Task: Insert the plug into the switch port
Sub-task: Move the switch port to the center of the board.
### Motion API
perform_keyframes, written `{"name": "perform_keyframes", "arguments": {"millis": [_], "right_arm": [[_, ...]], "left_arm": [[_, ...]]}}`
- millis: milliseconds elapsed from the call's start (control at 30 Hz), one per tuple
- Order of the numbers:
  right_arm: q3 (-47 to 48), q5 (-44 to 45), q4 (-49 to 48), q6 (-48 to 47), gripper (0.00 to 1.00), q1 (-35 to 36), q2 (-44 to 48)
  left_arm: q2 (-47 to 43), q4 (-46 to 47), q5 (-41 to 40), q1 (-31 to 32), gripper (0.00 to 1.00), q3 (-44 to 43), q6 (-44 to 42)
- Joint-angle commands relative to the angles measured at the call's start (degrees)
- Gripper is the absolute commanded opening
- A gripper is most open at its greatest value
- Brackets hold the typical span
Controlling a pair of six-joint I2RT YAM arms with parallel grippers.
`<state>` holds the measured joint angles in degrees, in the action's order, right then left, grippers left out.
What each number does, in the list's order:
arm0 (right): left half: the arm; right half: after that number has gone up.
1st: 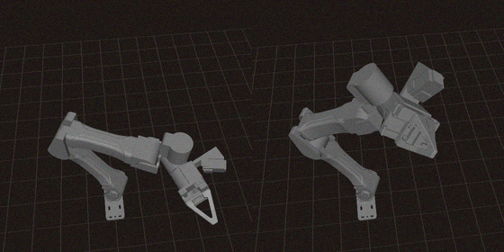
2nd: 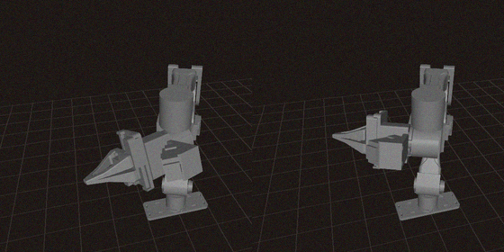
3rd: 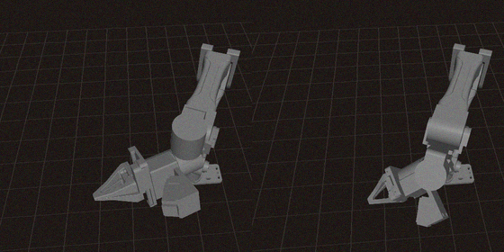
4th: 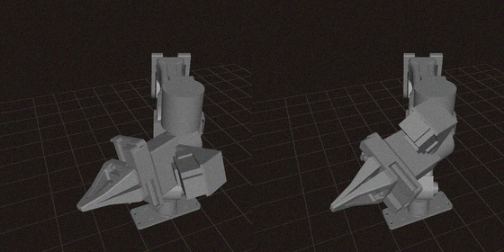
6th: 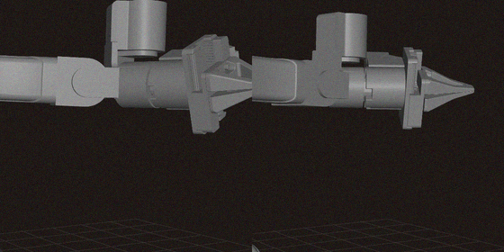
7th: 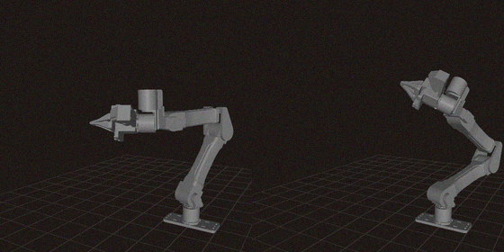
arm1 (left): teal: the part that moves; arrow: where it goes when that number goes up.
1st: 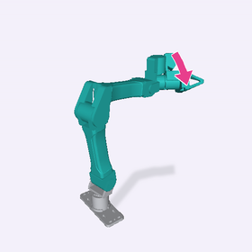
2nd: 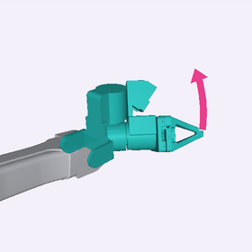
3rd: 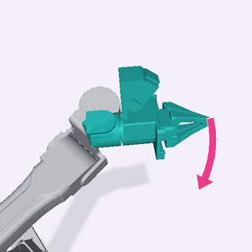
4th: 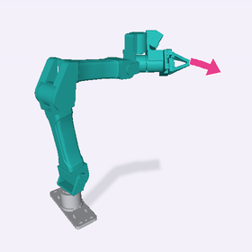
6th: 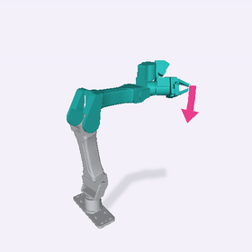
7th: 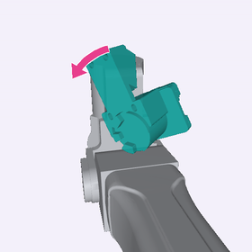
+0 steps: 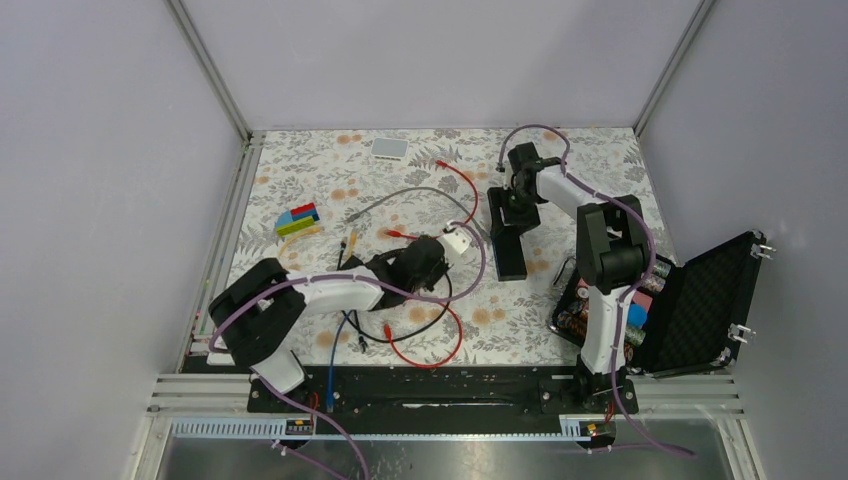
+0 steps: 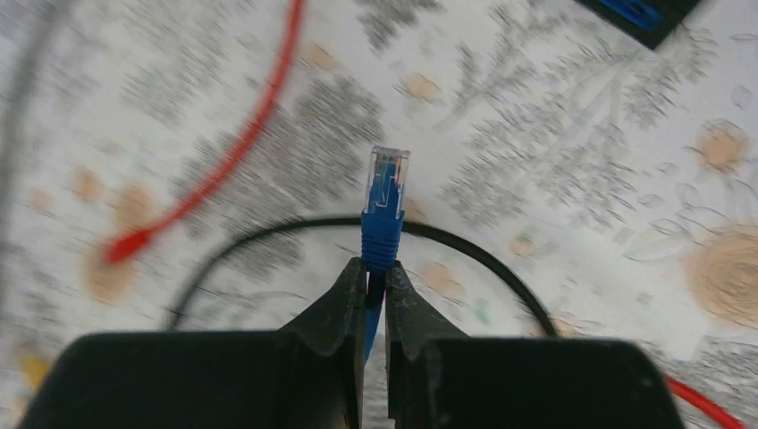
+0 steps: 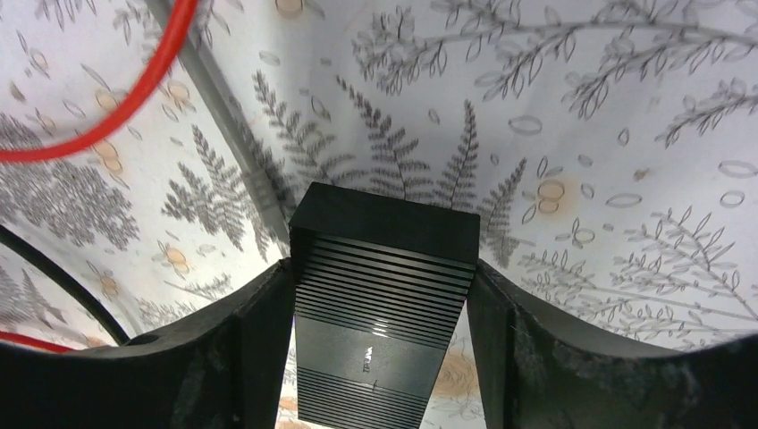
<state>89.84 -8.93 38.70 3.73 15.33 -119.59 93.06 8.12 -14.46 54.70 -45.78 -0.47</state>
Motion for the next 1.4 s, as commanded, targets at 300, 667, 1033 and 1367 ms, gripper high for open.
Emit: {"name": "perform_keyframes", "arguments": {"millis": [300, 667, 1033, 1367], "right_arm": [[-9.07, -7.44, -2.24, -5.42, 0.46, 0.66, 6.95], [-18.47, -10.86, -3.98, -11.01, 0.53, 2.66, 13.71], [-22.34, -7.72, -4.41, -7.57, 0.71, 5.85, 15.66], [-22.09, -7.98, -4.97, -1.26, 0.87, 5.35, 19.48]], "left_arm": [[-5.69, -4.59, 9.71, -15.09, 0.0, -23.35, -38.13], [-1.73, -5.87, 8.55, -5.26, 0.0, -9.05, -18.25], [3.22, -3.63, 8.45, 0.29, 0.0, -5.25, -10.38], [7.24, -3.53, 5.93, 1.19, 0.0, -6.7, -7.45]]}}
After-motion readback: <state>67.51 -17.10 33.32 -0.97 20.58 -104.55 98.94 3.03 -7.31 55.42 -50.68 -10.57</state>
